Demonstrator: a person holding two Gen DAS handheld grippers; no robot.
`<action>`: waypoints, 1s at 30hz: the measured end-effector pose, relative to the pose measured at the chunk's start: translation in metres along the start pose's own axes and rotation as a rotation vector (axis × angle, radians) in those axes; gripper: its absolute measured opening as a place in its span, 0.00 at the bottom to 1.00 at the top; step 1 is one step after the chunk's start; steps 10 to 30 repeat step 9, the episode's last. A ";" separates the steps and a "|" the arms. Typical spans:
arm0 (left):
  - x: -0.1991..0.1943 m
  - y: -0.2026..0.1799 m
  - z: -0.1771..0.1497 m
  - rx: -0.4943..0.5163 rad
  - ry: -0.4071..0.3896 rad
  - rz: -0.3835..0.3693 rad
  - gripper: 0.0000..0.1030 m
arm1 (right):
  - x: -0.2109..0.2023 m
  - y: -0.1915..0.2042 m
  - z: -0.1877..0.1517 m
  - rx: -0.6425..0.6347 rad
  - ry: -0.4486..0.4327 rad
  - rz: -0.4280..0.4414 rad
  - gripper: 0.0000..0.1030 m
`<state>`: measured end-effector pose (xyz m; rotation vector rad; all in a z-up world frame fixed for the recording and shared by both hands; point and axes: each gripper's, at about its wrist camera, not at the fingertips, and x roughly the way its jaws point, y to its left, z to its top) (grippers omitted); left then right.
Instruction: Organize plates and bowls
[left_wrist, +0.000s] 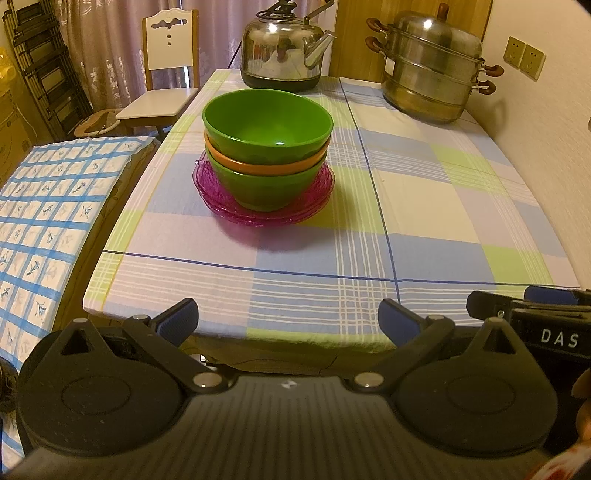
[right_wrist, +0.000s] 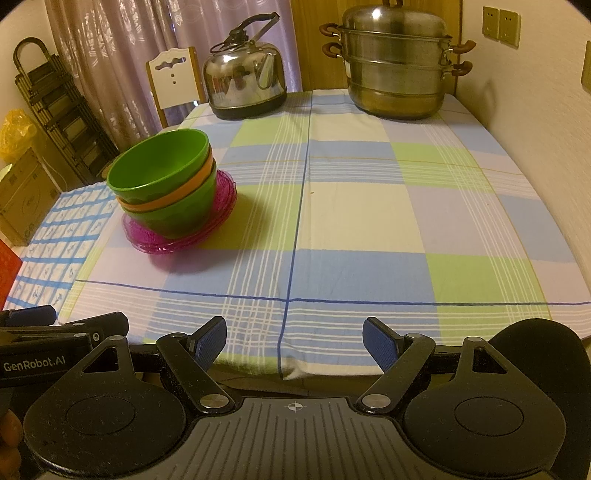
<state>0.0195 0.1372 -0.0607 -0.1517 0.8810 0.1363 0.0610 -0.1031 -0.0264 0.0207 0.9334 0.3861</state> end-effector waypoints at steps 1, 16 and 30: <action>0.000 0.000 0.000 -0.001 -0.001 -0.001 1.00 | 0.000 0.000 0.000 0.000 0.000 0.000 0.78; -0.001 0.006 0.001 -0.022 -0.017 -0.004 1.00 | -0.001 0.000 0.000 0.001 -0.006 0.000 0.78; -0.001 0.006 0.001 -0.022 -0.017 -0.004 1.00 | -0.001 0.000 0.000 0.001 -0.006 0.000 0.78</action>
